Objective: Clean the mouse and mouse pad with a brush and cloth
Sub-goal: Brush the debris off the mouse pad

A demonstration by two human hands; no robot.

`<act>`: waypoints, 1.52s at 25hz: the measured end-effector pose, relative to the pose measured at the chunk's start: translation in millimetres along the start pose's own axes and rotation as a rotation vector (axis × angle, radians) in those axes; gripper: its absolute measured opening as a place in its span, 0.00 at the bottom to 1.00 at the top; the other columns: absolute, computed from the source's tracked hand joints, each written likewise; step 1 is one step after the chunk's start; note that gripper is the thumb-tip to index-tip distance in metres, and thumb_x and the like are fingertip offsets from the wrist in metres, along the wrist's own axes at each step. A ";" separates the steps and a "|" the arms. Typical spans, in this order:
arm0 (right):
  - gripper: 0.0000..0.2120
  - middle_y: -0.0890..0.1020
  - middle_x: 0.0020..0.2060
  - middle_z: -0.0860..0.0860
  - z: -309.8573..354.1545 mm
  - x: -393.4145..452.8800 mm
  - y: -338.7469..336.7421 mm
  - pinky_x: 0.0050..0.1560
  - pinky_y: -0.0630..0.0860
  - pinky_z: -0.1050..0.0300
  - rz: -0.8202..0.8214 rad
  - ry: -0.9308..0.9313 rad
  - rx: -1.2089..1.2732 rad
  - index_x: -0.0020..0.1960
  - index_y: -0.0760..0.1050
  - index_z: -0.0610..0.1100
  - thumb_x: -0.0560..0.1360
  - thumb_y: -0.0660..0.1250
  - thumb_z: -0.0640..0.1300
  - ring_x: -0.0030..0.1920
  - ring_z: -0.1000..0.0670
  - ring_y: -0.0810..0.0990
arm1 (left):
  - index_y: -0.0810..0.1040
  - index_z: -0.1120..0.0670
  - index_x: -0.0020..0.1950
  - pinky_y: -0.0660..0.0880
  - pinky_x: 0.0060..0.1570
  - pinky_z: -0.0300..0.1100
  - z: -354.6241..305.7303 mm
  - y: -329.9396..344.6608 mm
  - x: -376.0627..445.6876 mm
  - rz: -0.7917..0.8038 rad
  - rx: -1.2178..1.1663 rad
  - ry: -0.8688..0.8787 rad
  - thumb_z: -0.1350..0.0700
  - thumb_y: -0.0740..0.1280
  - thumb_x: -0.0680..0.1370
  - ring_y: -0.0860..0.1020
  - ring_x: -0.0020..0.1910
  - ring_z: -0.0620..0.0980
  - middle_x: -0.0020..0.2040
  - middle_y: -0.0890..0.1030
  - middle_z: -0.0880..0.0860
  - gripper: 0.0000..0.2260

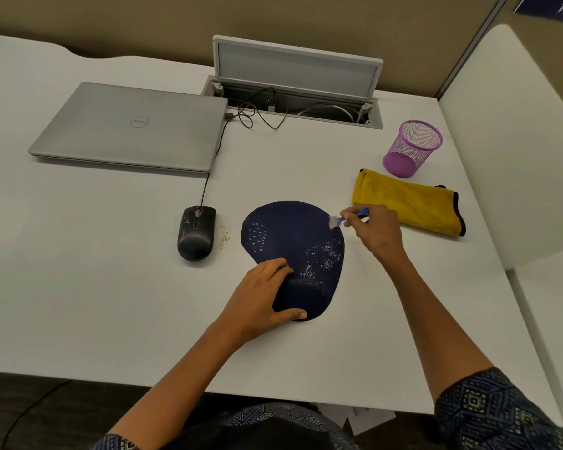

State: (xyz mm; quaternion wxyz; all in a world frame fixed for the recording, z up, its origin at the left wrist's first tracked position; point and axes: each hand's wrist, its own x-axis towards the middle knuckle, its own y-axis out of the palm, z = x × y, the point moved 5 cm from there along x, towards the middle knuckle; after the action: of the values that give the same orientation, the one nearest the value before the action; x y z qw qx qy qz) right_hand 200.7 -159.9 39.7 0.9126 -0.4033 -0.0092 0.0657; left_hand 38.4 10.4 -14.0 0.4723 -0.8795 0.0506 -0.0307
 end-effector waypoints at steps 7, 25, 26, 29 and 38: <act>0.11 0.83 0.50 0.42 2.4 -2.3 2.6 0.51 0.79 0.48 -0.032 0.051 0.054 0.54 0.81 0.43 0.77 0.64 0.46 0.46 0.42 0.81 | 0.65 0.50 0.70 0.57 0.66 0.38 -0.9 -1.2 0.3 0.007 0.004 0.006 0.34 0.65 0.69 0.62 0.68 0.45 0.71 0.64 0.48 0.35; 0.15 0.83 0.53 0.42 -19.1 -29.5 -13.8 0.53 0.78 0.50 -0.094 0.145 0.042 0.58 0.78 0.41 0.77 0.64 0.49 0.45 0.44 0.81 | 0.65 0.51 0.70 0.59 0.67 0.40 -1.3 -0.3 -1.1 0.012 0.010 0.000 0.34 0.65 0.69 0.63 0.69 0.47 0.71 0.64 0.49 0.35; 0.14 0.83 0.51 0.42 -15.6 -31.2 -11.5 0.47 0.78 0.55 -0.054 0.099 0.099 0.57 0.79 0.41 0.77 0.64 0.48 0.39 0.47 0.80 | 0.65 0.51 0.70 0.59 0.67 0.40 -1.2 -0.5 -0.9 0.010 0.012 0.002 0.34 0.65 0.69 0.63 0.69 0.47 0.71 0.64 0.49 0.35; 0.13 0.84 0.50 0.44 -16.0 -39.5 -4.7 0.45 0.77 0.58 0.062 0.096 0.050 0.57 0.79 0.43 0.77 0.63 0.47 0.35 0.49 0.79 | 0.65 0.51 0.70 0.59 0.67 0.39 -1.5 -0.9 -0.3 0.012 0.020 0.009 0.34 0.65 0.70 0.63 0.68 0.47 0.70 0.65 0.49 0.34; 0.13 0.83 0.51 0.43 -14.9 -45.4 2.4 0.49 0.79 0.53 -0.015 0.150 0.043 0.57 0.79 0.44 0.78 0.63 0.47 0.39 0.46 0.82 | 0.66 0.51 0.69 0.59 0.66 0.38 -0.2 0.7 -0.2 0.001 0.026 0.017 0.33 0.64 0.69 0.63 0.68 0.47 0.70 0.65 0.49 0.34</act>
State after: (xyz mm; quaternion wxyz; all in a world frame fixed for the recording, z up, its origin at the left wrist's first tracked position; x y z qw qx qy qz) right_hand 156.4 -175.0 29.6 0.9198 -0.3871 0.0576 0.0287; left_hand 38.1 9.9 -14.5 0.4833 -0.8729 0.0547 -0.0383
